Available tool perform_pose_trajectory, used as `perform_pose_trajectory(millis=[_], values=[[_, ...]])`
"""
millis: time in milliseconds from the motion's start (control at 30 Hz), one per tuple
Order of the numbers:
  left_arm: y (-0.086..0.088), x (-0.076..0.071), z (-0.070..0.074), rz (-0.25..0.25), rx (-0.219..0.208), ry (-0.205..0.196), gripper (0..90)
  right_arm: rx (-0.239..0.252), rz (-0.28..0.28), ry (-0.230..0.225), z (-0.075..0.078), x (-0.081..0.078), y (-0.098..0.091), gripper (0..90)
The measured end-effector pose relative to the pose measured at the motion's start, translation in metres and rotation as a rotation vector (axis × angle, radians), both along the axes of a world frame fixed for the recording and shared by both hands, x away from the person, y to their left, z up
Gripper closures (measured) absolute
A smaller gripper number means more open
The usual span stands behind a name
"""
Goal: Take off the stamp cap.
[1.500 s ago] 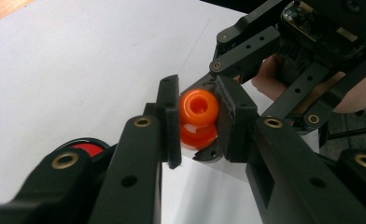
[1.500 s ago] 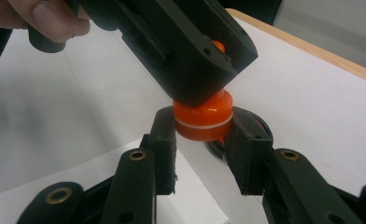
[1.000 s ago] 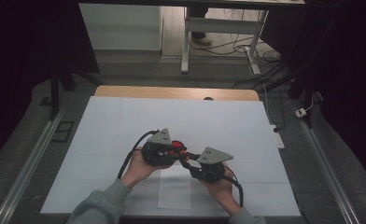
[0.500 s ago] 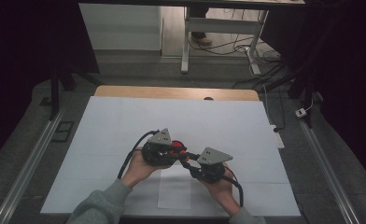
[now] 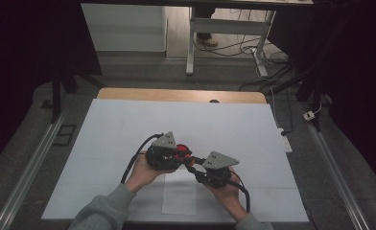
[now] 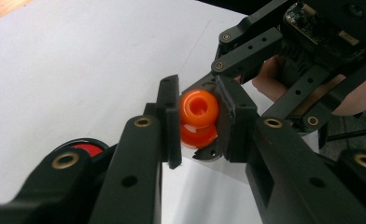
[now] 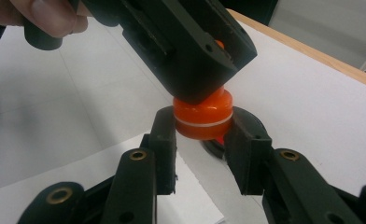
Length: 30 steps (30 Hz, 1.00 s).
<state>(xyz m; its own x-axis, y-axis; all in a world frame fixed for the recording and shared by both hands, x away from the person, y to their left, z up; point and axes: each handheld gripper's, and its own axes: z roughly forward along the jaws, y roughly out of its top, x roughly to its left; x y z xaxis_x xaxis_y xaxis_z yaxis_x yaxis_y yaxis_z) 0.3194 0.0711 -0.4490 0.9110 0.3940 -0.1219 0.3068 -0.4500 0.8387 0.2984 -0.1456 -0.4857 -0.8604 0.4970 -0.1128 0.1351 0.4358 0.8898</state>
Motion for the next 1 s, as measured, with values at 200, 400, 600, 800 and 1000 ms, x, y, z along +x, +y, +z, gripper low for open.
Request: perform_pose_trajectory(millis=[200, 400, 600, 800, 1000], values=[[-0.0001, 0.0001, -0.0001, 0.0, 0.0, 0.001, 72.7, -0.004, 0.0, -0.003, 0.0, 0.0, -0.0002, 64.5], [0.0003, -0.0005, 0.0006, 0.0, -0.003, 0.001, 72.7, 0.001, -0.002, -0.003, 0.0007, -0.0006, -0.0004, 64.6], [0.0006, -0.0008, 0.0012, -0.001, -0.008, -0.001, 72.7, 0.001, -0.001, -0.01, 0.0018, -0.0013, -0.0007, 64.5], [0.0007, -0.0009, 0.0014, 0.0, -0.008, 0.0, 72.7, 0.002, -0.001, -0.008, 0.0014, -0.001, -0.0006, 64.6], [0.0005, 0.0001, 0.0007, -0.001, -0.01, 0.004, 72.7, 0.001, -0.002, -0.009, 0.0012, -0.0011, -0.001, 64.6]])
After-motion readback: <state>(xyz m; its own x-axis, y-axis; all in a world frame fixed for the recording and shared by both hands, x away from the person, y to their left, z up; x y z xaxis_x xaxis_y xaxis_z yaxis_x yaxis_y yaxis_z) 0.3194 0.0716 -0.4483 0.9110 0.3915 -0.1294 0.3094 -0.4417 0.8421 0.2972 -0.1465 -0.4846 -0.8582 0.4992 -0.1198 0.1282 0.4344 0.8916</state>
